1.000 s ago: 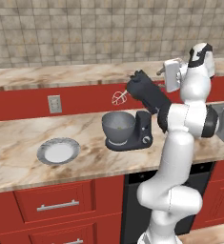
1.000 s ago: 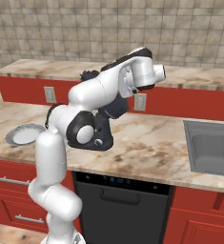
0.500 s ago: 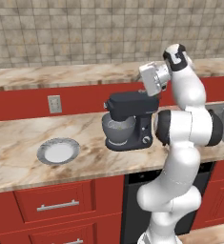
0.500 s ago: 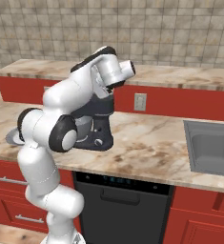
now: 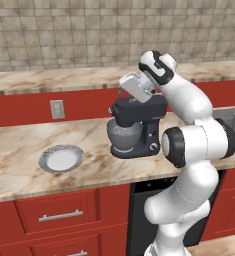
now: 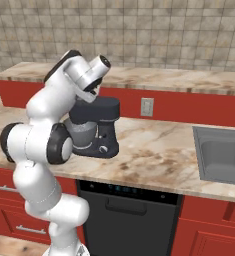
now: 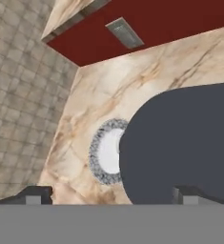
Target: Add butter and sugar cubes to the stand mixer bowl and then turn on the stand mixer to begin making frosting.
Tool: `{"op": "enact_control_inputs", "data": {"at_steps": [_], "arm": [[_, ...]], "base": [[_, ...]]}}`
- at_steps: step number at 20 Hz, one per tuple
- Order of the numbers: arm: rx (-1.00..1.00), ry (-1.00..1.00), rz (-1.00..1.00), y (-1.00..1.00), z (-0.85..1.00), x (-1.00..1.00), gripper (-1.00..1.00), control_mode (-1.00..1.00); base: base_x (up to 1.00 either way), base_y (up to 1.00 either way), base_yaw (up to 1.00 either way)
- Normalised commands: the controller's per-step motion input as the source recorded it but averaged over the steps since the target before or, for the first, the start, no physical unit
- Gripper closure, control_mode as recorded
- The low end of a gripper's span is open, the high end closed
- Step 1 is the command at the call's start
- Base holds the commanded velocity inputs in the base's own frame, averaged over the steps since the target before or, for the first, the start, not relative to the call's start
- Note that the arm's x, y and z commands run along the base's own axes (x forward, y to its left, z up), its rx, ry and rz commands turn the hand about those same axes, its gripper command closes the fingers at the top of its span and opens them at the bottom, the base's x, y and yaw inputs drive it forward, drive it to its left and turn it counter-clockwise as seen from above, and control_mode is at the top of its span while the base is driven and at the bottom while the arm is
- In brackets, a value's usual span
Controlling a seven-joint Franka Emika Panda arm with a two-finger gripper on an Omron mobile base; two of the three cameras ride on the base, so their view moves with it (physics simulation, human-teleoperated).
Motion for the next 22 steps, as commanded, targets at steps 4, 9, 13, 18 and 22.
{"op": "enact_control_inputs", "data": {"at_steps": [4, 9, 13, 18, 22], "arm": [[-0.18, -0.11, -0.09, 0.05, 0.02, -0.46, -1.00, -1.00], [-0.13, -0.21, -0.09, -0.42, 0.19, -0.90, -1.00, -1.00], [-0.17, -0.07, -0.12, -0.59, 0.06, -0.86, -1.00, -1.00], [-0.23, 0.00, -0.13, -0.52, 0.00, -0.69, -1.00, -1.00], [-0.29, 0.04, -0.14, -0.29, -0.10, -0.23, -1.00, -1.00]], "base": [[0.00, 0.00, 0.00], [0.00, 0.00, 0.00], [0.00, 0.00, 0.00], [0.00, 0.00, 0.00], [0.00, 0.00, 0.00]]}}
